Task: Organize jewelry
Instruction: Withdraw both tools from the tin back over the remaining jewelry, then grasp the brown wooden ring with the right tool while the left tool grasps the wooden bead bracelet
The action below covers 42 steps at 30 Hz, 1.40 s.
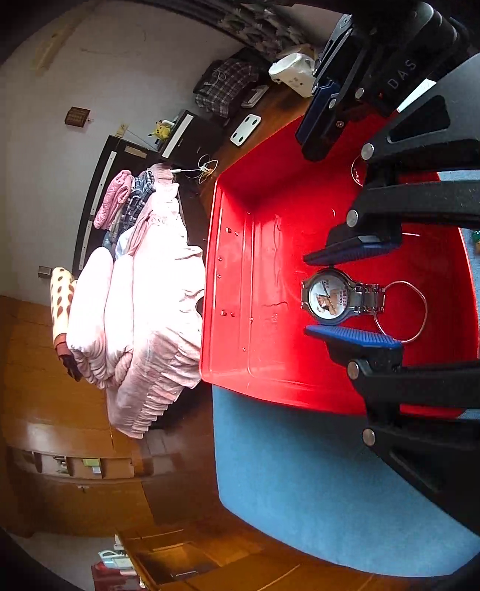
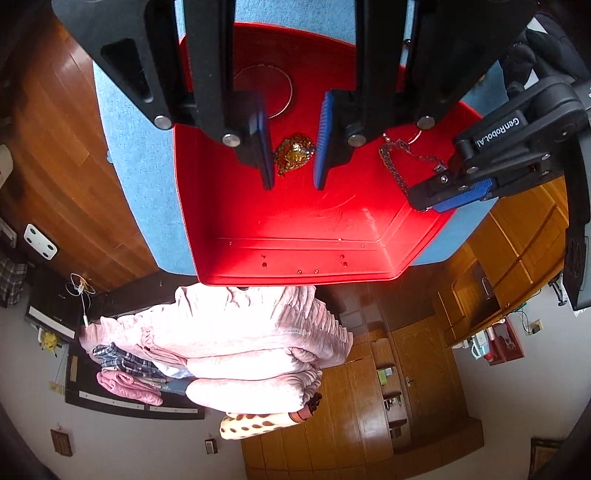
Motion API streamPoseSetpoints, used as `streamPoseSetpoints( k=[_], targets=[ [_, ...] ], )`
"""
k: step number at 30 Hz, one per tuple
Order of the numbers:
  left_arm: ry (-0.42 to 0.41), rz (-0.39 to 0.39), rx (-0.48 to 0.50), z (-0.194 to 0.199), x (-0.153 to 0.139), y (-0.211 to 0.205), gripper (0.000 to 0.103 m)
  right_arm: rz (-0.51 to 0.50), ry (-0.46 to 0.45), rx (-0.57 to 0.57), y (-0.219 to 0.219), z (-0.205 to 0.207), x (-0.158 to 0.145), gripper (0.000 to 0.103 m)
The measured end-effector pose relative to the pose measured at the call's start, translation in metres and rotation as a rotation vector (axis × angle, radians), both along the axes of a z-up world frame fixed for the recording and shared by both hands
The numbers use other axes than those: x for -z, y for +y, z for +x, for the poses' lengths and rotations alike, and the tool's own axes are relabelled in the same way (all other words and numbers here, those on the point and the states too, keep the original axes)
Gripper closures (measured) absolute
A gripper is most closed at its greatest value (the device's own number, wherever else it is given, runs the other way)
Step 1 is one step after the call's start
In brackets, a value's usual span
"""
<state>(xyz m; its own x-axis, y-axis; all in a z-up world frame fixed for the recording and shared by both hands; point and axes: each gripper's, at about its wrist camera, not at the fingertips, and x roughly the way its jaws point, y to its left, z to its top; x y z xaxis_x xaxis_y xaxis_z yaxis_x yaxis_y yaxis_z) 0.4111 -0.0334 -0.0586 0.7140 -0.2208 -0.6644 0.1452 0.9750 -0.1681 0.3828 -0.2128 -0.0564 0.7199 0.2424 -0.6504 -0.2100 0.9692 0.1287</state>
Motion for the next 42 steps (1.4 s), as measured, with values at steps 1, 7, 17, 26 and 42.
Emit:
streamPoseSetpoints(
  k=[1, 7, 17, 26, 42],
  targets=[
    [0.012, 0.004, 0.0, 0.002, 0.002, -0.001, 0.07, -0.004, 0.007, 0.005, 0.0, 0.002, 0.002, 0.08],
    [-0.012, 0.038, -0.018, -0.003, 0.003, -0.002, 0.054, -0.01, 0.001, 0.021, 0.0, 0.002, 0.003, 0.068],
    [-0.082, 0.073, -0.046, -0.035, -0.015, 0.007, 0.039, -0.011, -0.047, 0.013, -0.005, -0.026, -0.01, 0.063],
    [-0.017, 0.08, -0.063, -0.105, -0.006, 0.026, 0.031, 0.025, -0.032, 0.017, -0.015, -0.098, -0.008, 0.059],
    [0.092, 0.115, -0.053, -0.182, 0.036, 0.028, 0.031, 0.008, 0.107, 0.039, -0.014, -0.18, 0.043, 0.058]
  ],
)
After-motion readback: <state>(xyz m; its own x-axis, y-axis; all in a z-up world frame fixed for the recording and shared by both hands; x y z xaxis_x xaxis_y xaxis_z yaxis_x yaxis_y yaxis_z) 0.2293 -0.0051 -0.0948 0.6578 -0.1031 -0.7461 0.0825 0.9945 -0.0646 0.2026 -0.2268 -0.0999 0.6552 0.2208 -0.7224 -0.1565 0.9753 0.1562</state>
